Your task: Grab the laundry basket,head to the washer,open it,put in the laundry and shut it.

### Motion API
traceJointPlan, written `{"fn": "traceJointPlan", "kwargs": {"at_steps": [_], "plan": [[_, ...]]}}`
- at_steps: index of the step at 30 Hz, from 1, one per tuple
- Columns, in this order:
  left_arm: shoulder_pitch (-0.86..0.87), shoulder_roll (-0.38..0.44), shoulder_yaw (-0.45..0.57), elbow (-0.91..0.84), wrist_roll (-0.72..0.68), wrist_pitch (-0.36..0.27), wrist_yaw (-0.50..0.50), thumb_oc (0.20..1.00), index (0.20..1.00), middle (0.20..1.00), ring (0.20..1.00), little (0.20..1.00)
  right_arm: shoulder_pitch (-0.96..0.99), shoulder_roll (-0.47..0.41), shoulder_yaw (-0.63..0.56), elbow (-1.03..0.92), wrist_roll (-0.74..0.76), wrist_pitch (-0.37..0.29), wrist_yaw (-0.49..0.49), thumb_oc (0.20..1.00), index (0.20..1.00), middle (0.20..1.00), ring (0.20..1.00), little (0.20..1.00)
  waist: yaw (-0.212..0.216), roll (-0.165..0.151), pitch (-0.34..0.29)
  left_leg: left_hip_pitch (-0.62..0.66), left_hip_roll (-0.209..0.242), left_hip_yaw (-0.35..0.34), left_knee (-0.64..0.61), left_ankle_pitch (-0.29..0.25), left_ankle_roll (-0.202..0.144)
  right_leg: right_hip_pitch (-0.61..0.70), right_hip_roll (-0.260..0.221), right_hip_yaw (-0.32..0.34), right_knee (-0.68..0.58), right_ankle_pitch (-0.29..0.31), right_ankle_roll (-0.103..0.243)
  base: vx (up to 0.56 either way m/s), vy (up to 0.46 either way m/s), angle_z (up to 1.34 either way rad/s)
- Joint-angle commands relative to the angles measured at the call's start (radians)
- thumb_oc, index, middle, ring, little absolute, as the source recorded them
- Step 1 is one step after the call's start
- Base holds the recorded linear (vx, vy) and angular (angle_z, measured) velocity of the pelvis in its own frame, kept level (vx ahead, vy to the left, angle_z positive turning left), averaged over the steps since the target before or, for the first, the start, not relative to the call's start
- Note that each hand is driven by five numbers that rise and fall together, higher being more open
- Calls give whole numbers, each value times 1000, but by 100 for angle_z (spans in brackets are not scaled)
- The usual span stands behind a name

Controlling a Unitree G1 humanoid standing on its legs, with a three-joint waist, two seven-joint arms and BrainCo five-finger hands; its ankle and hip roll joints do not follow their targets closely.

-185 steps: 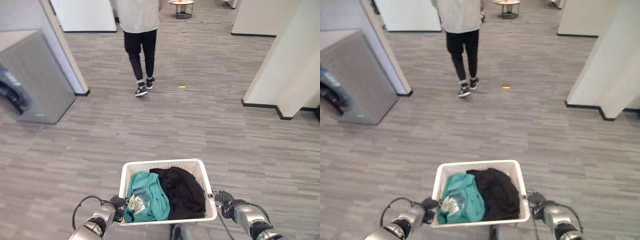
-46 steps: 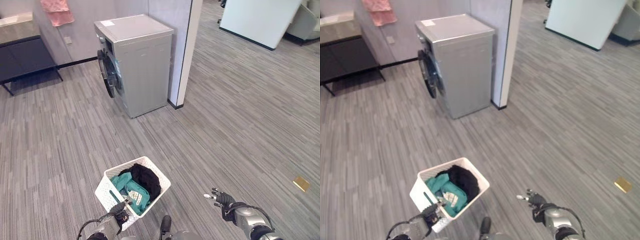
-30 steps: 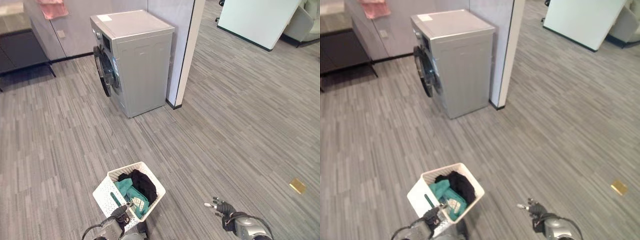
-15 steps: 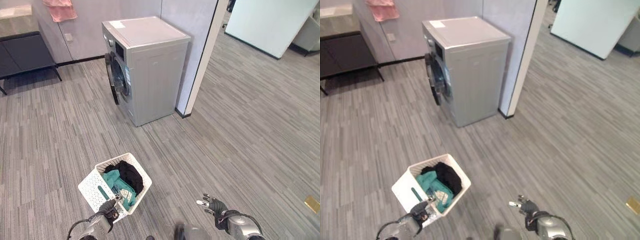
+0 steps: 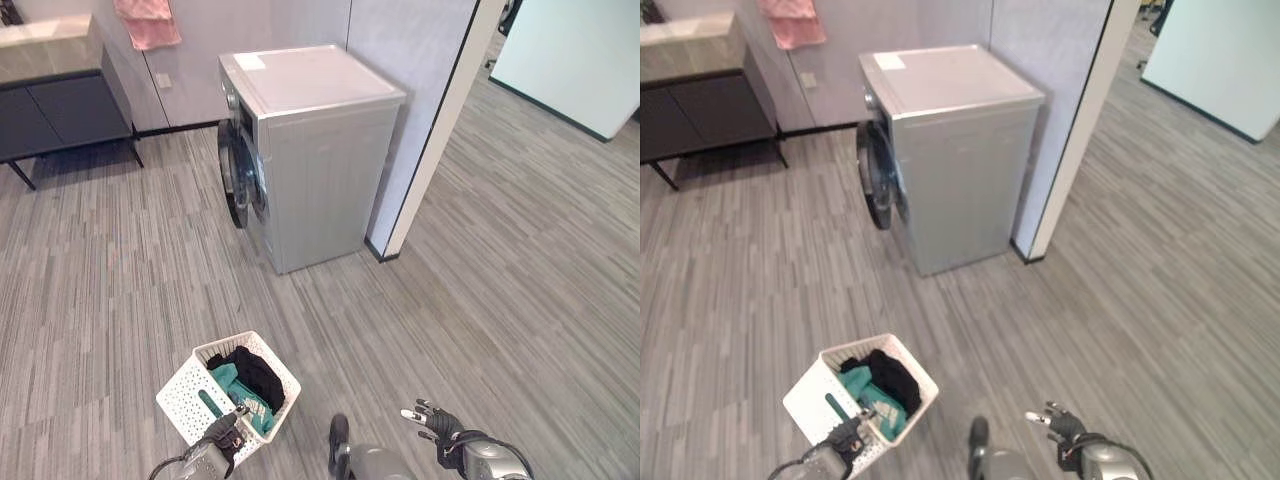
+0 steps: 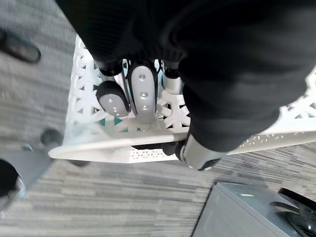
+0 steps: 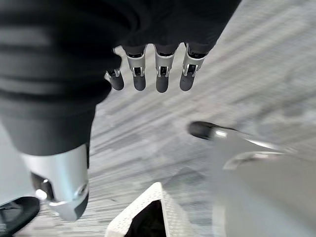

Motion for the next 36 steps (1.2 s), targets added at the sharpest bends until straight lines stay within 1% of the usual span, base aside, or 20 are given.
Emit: {"fn": "traceJointPlan", "kwargs": {"at_steps": [1,2,4,8,9,11,12,15,18,21,22,23,24,27,28,29,31,33,34,36], "plan": [[-96,29,11,-64,-41,-88,-50,200,200,200,200,200,2,-41,33,10,-3,-46,-9,1000,1000,1000,1000,1000,-11,-46,-69,-196,33,19,293,328,-43,49,-15,9,-58,51,77,254,-287,-22],[-104,25,14,-67,-58,-84,-42,200,200,200,200,200,-6,-51,44,-1,1,-44,-19,1000,1000,1000,1000,1000,-2,-66,-50,-233,75,93,366,311,-19,84,-17,6,-69,25,55,178,-208,-14],[-111,18,8,-64,-58,-84,-38,200,200,200,200,200,-9,-54,48,3,2,-43,-21,1000,1000,1000,1000,1000,5,-61,-38,-254,98,142,352,291,-17,104,-12,3,-83,16,57,139,-67,4],[-131,9,2,-53,-57,-89,-32,200,200,200,200,200,-12,-58,46,-9,5,-38,-25,1000,1000,1000,1000,1000,21,-59,-33,-373,21,174,163,205,18,138,-48,4,-121,19,91,173,122,-2],[-126,9,0,-71,-48,-106,-37,200,200,200,200,200,-15,-59,60,-29,-15,-44,-23,1000,1000,1000,1000,1000,49,-32,-23,-471,-39,123,-94,286,15,169,-41,30,-143,3,103,190,191,19],[-118,9,-3,-82,-57,-109,-38,200,200,200,200,200,-22,-60,69,-34,-23,-47,-23,1000,1000,1000,1000,1000,65,-23,-16,-478,-47,78,-150,331,11,190,-33,46,-145,-7,99,269,217,-26],[-107,8,-1,-95,-68,-117,-37,200,200,200,200,200,-44,-61,84,-36,-39,-55,-24,1000,1000,1000,1000,1000,89,-5,-3,-531,-37,16,-262,422,-18,227,-25,83,-155,-33,96,356,270,-79],[-104,7,3,-89,-73,-117,-36,200,200,200,200,200,-54,-62,88,-43,-50,-59,-24,1000,1000,1000,1000,1000,96,16,0,-539,16,88,-271,474,-44,262,-40,110,-153,-54,104,308,278,-83],[-112,14,-11,-80,-51,-109,-40,200,200,200,200,200,-34,-55,85,-64,-53,-56,-22,1000,1000,1000,1000,1000,85,18,-18,-541,-9,100,-197,415,7,284,-102,121,-125,-101,129,303,355,-40],[-127,28,-20,-86,-35,-112,-42,200,200,200,200,200,-15,-37,70,-71,-40,-56,-15,1000,1000,1000,1000,1000,69,0,-38,-551,-41,104,-88,327,40,278,-175,148,-71,-94,144,252,283,-12],[-127,28,-20,-86,-35,-112,-42,200,200,200,200,200,-15,-37,70,-71,-40,-56,-15,1000,1000,1000,1000,1000,70,2,-41,-555,-39,105,-88,328,40,273,-173,150,-70,-93,143,323,369,0],[-127,32,-21,-94,-29,-111,-41,200,200,200,200,200,-9,-29,62,-70,-30,-56,-11,1000,1000,1000,1000,1000,66,-5,-46,-553,-48,113,-66,302,51,260,-194,154,-32,-74,146,253,375,22],[-135,44,-20,-100,-18,-109,-39,200,200,200,200,200,-16,-18,63,-60,-29,-58,-7,1000,1000,1000,1000,1000,67,-9,-42,-532,-63,135,-46,258,78,220,-241,157,67,-1,152,329,481,24],[-131,61,-13,-128,-21,-105,-37,200,200,200,200,200,-22,-7,75,-72,-42,-53,2,1000,1000,1000,1000,1000,64,10,-8,-447,-74,162,-85,233,102,148,-290,113,239,90,144,222,425,-13],[-129,64,-19,-141,-17,-106,-36,200,200,200,200,200,-24,-7,84,-75,-46,-51,5,1000,1000,1000,1000,1000,61,16,0,-429,-84,154,-93,226,106,135,-279,118,275,98,143,275,441,-20],[-125,65,-21,-147,-5,-99,-38,200,200,200,200,200,-14,-10,81,-82,-34,-50,10,1000,1000,1000,1000,1000,34,29,4,-387,-103,119,-116,218,114,72,-191,175,338,46,132,214,288,-9],[-120,67,-22,-157,-3,-101,-41,200,200,200,200,200,-10,-12,80,-87,-27,-47,13,1000,1000,1000,1000,1000,24,35,10,-363,-110,108,-124,217,119,34,-160,165,361,16,120,187,222,31],[-111,70,-21,-175,0,-100,-42,200,200,200,200,200,-9,-11,80,-93,-23,-45,13,1000,1000,1000,1000,1000,22,39,11,-329,-110,118,-146,208,110,6,-165,99,293,-8,121,248,194,57],[-103,76,-27,-195,5,-99,-44,200,200,200,200,200,-7,-14,74,-86,-20,-46,15,1000,1000,1000,1000,1000,9,39,22,-288,-124,94,-176,209,103,-49,-120,81,217,-3,132,429,123,16],[-83,78,-38,-258,4,-104,-43,200,200,200,200,200,-5,-20,63,-84,-20,-47,9,1000,1000,1000,1000,1000,-3,26,27,-239,-151,75,-186,190,94,-66,-116,69,57,77,162,365,70,8]]}}
